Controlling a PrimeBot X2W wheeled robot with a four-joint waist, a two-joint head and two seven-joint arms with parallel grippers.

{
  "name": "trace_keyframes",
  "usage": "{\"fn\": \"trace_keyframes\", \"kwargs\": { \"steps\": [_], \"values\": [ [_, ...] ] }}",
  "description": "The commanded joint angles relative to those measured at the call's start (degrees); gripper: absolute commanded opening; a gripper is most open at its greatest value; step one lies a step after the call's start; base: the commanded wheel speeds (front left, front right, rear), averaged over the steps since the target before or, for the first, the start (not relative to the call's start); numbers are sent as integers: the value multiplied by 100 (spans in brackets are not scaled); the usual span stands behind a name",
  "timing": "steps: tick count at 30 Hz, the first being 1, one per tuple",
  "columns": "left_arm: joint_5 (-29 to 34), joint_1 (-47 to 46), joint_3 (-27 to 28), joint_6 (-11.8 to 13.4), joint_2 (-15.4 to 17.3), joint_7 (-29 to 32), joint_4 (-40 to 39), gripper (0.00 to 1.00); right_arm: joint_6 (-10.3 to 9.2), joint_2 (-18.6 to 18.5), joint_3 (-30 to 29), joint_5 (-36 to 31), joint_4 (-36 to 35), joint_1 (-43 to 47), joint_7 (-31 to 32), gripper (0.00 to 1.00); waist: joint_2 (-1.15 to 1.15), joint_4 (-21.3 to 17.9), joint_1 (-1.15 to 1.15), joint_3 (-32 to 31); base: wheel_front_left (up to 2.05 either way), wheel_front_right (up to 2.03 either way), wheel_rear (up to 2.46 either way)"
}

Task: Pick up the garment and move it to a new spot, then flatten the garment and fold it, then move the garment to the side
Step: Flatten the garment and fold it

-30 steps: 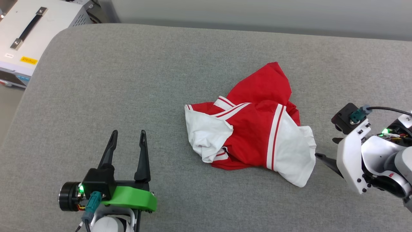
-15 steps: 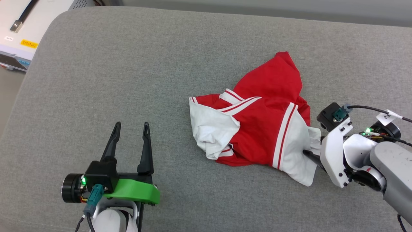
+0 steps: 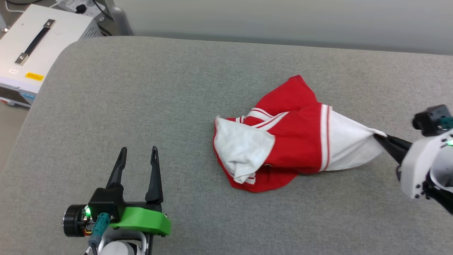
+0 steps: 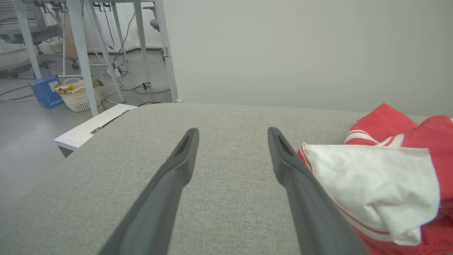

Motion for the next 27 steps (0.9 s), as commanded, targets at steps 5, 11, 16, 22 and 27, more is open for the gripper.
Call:
{"fn": "trace_keyframes", "kwargs": {
  "steps": [5, 11, 16, 22, 27],
  "values": [
    [57, 66, 30, 16, -15, -33, -67, 100, -4, -115, -906, 326, 130, 963, 4, 0, 0, -184, 0, -58, 0, 0, 0],
    [64, -25, -4, -13, -15, -33, -49, 100, -4, 251, -1395, 347, 972, 1482, 256, 0, 0, -188, 0, 45, 0, 0, 0],
    [87, -69, -31, -39, -15, -33, -10, 100, -4, 594, -1461, 93, 1591, 1497, 113, 30, 0, -155, 0, 17, 0, 0, 0],
    [296, -10, -54, -157, -12, -33, -72, 100, -4, 780, -1908, -358, 1305, 1436, -965, 100, 0, -262, 0, -219, 0, 0, 0],
    [384, -135, -145, -332, 19, -33, -285, 100, -4, 1097, -2853, -1063, 689, 1623, -1919, 100, 0, -390, 0, -366, 0, 0, 0]
  ]
}}
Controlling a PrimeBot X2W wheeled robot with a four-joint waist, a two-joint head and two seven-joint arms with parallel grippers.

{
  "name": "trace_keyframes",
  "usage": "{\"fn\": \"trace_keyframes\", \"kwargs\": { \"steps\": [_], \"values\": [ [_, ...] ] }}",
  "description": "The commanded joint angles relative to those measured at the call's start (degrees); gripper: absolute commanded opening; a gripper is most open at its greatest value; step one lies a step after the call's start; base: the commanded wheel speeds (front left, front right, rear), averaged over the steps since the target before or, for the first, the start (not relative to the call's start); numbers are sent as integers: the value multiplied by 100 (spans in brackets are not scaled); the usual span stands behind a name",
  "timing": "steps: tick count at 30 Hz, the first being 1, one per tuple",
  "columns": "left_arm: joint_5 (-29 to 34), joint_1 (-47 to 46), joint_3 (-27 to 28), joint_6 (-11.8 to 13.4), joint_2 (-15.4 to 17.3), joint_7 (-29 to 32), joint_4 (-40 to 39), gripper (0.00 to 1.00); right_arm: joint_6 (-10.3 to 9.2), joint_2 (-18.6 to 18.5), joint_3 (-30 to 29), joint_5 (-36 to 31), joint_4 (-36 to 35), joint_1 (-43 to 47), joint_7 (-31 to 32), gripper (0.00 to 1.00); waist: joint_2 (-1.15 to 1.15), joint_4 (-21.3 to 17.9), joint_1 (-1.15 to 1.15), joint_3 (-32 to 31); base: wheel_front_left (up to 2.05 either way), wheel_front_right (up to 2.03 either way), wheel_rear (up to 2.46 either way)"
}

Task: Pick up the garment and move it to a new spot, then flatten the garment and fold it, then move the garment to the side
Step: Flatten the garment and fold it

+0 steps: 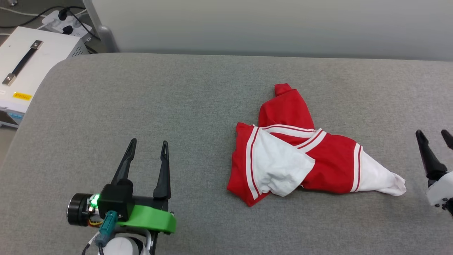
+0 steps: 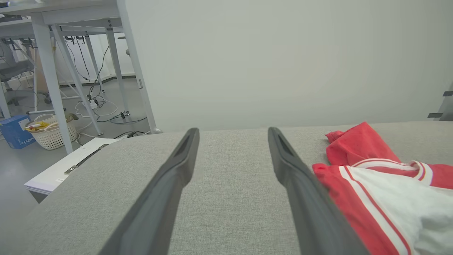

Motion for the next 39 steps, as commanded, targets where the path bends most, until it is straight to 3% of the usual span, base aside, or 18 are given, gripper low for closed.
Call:
{"fn": "trace_keyframes", "kwargs": {
  "steps": [1, 7, 10, 12, 15, 29, 32, 33, 39],
  "values": [
    [53, -173, -72, -94, 25, -33, -78, 100, -5, 196, -222, -252, -181, 202, -133, 100, 0, -106, 0, -91, 0, 0, 0],
    [120, -767, -748, -404, 193, -33, -213, 100, -5, 1069, -1029, -1092, -1277, 850, -94, 100, 0, -163, 0, -132, 0, 0, 0],
    [121, -1181, -1224, -471, 357, -33, -118, 100, -5, 1453, -1157, -1425, -1806, 1153, -69, 100, 0, -200, 0, -104, 0, 0, 0],
    [-26, -1646, -1888, -495, 546, 26, 180, 100, -5, 1810, -1252, -1662, -2054, 1398, -85, 100, 0, -261, 0, -64, 0, 0, 0],
    [-458, -2213, -2776, -498, 780, 473, 499, 100, -5, 2036, -1249, -1812, -2116, 1540, -70, 100, 0, -315, 0, -11, 0, 0, 0],
    [-2783, -4136, -5619, -500, 1373, 3487, 1408, 100, -5, 2221, -1141, -1972, -2142, 1388, -123, 100, 0, -676, 0, 472, 0, 0, 0],
    [-3029, -4397, -6113, -500, 1494, 3752, 1508, 100, -5, 2238, -1155, -1977, -2133, 1319, -164, 100, 0, -753, 0, 613, 0, 0, 0],
    [-3210, -4621, -6525, -500, 1615, 3877, 1712, 100, -5, 2259, -1152, -1979, -2129, 1211, -201, 100, 0, -847, 0, 788, 0, 0, 0],
    [-3196, -4827, -6851, -501, 1719, 3985, 2295, 100, -5, 2284, -1111, -1982, -2090, 973, -283, 100, 0, -997, 0, 1142, 0, 0, 0]
  ]
}}
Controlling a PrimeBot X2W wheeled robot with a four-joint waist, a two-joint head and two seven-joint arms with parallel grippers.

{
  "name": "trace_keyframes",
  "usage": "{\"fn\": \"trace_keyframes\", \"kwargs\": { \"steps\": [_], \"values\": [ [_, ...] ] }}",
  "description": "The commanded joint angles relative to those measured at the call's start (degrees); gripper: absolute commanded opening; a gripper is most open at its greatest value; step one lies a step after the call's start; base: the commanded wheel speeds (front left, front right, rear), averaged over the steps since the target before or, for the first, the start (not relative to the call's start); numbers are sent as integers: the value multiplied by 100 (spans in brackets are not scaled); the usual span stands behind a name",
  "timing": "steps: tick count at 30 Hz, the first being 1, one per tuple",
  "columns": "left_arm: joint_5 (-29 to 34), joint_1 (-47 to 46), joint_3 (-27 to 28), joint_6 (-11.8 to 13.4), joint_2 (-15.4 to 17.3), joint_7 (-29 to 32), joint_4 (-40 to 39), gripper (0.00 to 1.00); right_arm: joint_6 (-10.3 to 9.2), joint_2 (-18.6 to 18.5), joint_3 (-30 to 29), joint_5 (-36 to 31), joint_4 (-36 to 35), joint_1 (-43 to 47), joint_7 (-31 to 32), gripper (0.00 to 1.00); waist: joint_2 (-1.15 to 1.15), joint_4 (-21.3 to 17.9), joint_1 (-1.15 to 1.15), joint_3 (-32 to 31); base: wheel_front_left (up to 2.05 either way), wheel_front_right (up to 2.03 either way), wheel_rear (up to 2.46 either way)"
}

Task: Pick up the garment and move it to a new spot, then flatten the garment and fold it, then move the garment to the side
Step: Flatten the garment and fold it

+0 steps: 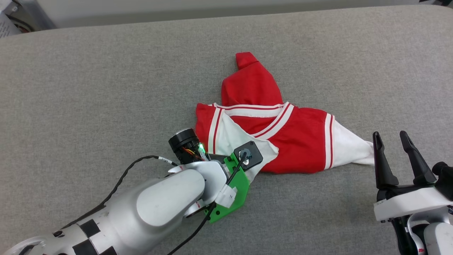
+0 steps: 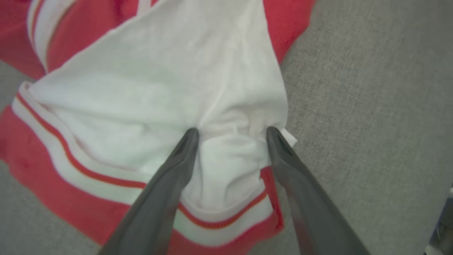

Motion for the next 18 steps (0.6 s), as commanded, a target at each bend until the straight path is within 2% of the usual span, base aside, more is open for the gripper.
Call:
{"fn": "trace_keyframes", "kwargs": {
  "steps": [1, 3, 7, 10, 11, 12, 18],
  "values": [
    [23, -61, -47, -14, 38, 96, 103, 100, -5, 17, 17, -27, 21, -125, -65, 100, 0, -153, 0, 241, 0, 0, 0],
    [53, 78, -66, -14, 22, 337, 103, 100, -5, 14, 32, -22, 53, -182, -90, 100, 0, -192, 0, 316, 0, 0, 0],
    [509, 606, -71, -14, 119, 1123, -329, 100, -5, -1, 33, -2, 154, -274, -143, 100, 0, -258, 0, 382, 0, 0, 0],
    [598, 745, -72, -14, 239, 1310, -554, 100, -5, -4, 34, 4, 219, -315, -177, 100, 0, -277, 0, 384, 0, 0, 0],
    [591, 771, -72, -14, 270, 1325, -628, 25, -5, -5, 35, 5, 240, -324, -188, 100, 0, -278, 0, 377, 0, 0, 0],
    [552, 772, -72, -14, 286, 1287, -672, 0, -5, -4, 32, 5, 255, -333, -195, 100, 0, -276, 0, 369, 0, 0, 0],
    [377, 573, -73, -14, 273, 853, -772, 0, -5, -9, -9, -22, 320, -330, -220, 100, 0, -173, 0, 221, 0, 0, 0]
  ]
}}
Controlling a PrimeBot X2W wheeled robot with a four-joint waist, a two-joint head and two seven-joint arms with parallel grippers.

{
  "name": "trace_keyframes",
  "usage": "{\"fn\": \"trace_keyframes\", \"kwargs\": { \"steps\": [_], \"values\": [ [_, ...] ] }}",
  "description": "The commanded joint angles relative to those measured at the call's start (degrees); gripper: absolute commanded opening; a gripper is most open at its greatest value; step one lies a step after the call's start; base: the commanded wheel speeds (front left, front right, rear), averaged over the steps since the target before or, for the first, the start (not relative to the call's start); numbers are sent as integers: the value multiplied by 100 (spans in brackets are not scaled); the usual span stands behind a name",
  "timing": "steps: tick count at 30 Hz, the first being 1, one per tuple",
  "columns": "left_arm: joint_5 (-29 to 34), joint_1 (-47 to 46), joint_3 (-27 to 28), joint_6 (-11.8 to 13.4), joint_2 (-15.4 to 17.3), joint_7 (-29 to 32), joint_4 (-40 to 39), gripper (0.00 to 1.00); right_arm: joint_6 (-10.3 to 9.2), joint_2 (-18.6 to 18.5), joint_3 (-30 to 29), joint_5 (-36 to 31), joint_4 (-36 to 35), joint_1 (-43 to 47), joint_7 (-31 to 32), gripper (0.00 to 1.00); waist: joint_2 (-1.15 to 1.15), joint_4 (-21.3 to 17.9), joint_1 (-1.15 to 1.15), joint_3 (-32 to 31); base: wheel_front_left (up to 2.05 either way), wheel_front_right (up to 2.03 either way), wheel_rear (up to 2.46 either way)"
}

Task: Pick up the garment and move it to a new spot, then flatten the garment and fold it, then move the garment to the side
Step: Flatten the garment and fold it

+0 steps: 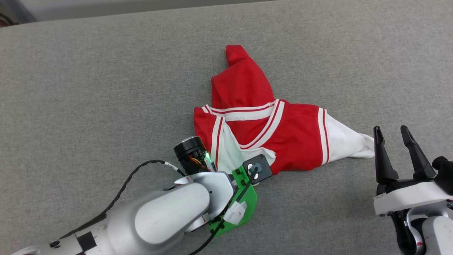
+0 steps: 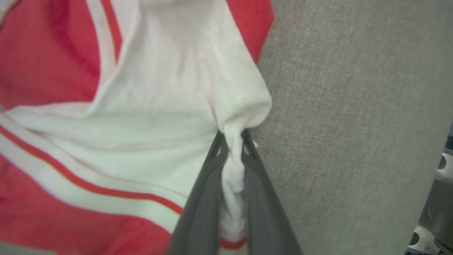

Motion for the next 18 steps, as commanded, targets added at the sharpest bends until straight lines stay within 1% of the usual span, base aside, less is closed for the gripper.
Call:
{"fn": "trace_keyframes", "kwargs": {
  "steps": [1, 6, 9, 11, 14, 18],
  "values": [
    [-129, 228, -169, -58, 49, -154, 127, 0, -5, -7, -20, -26, 21, -49, -42, 100, 0, 71, 0, -92, 0, 0, 0],
    [-818, -9, -169, -58, -64, -1134, -29, 0, -5, -5, -114, -11, 34, 66, -41, 100, 0, 240, 0, -266, 0, 0, 0],
    [-1447, -139, -109, -58, -80, -1892, -173, 0, -5, 14, -181, 17, 36, 142, -34, 100, 0, 356, 0, -354, 0, 0, 0],
    [-1561, -239, -23, -58, -22, -2307, -191, 0, -5, 23, -220, 30, 36, 183, -23, 100, 0, 429, 0, -397, 0, 0, 0],
    [-1727, -223, 294, -50, 29, -2928, -157, 0, -5, 34, -266, 42, 31, 230, -5, 100, 0, 526, 0, -447, 0, 0, 0],
    [-1990, -9, 878, 137, 121, -3776, -92, 0, -5, 44, -310, 56, 35, 276, 22, 100, 0, 630, 0, -500, 0, 0, 0]
  ]
}}
